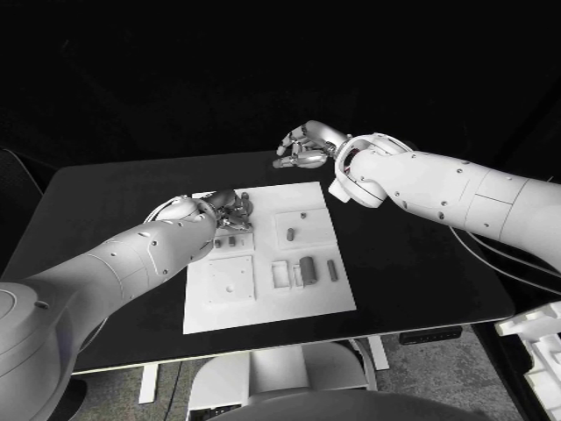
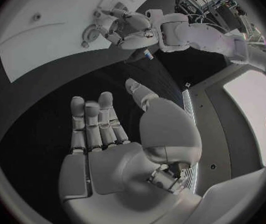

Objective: Assemble the parts on the task board

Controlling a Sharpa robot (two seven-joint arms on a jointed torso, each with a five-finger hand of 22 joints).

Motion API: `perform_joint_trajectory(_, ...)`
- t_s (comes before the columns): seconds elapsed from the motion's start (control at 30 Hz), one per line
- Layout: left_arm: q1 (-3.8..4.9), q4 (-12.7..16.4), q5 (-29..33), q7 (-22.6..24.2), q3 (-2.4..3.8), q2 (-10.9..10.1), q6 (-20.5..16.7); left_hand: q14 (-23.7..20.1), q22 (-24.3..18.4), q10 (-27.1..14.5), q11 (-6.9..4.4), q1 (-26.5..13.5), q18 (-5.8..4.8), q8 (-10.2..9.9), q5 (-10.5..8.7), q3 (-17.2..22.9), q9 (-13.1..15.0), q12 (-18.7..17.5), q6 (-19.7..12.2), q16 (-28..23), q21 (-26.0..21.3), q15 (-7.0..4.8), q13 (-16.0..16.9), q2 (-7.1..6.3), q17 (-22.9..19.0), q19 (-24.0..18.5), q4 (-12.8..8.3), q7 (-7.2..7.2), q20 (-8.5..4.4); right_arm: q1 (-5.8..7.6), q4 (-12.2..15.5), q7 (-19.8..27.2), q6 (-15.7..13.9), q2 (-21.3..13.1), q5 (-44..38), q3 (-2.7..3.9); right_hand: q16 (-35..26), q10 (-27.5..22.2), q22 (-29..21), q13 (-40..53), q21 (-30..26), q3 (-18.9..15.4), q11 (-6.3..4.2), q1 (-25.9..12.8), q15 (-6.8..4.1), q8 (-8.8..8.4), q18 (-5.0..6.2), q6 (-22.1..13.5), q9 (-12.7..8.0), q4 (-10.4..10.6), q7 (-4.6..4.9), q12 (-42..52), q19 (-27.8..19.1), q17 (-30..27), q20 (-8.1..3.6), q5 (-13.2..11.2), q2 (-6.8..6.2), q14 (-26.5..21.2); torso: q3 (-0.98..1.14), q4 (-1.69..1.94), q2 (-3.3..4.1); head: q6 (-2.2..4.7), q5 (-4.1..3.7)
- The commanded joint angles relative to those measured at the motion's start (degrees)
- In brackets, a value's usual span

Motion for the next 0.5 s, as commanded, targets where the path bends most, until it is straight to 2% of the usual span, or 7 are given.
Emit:
perform_joint_trajectory(0.03,-0.01,-0.02,0.33,0.31,0.05,0.23,0.81,-0.47,0.09,-0.43,0.18,-0.08,2.10,0.39,0.20,0.39,0.06,0.27,0.86,0.39,0.81,0.12,0.10,0.76,3.04,0.07,0.05,0.26,-0.42,0.09,0.16,0.11,0.01,0.08,-0.17,0.03,0.21,0.17,-0.06,-0.09,0.10,-0.41,-0.02,0.03,-0.08,0.25,-0.26,0.21,0.09,0.08,0.12,0.23,0.09,-0.10,-0.12,-0.13,-0.49,0.27,-0.01,0.01,-0.03,-0.09,-0.12)
perform_joint_trajectory(0.5,-0.15,-0.52,0.37,0.39,0.05,0.49,1.26,-0.59,0.11,-0.52,0.19,0.01,2.12,0.42,0.22,0.68,0.07,0.36,0.96,0.57,0.85,0.12,0.12,1.29,2.99,-0.01,0.11,0.27,-0.41,0.20,0.64,0.08,-0.01,0.23,0.01,0.03,0.22,0.17,-0.07,-0.10,0.11,-0.42,-0.02,0.02,-0.09,0.24,-0.26,0.21,0.09,0.09,0.12,0.24,0.10,-0.10,-0.12,-0.13,-0.50,0.28,-0.10,0.04,-0.09,-0.58,-0.42)
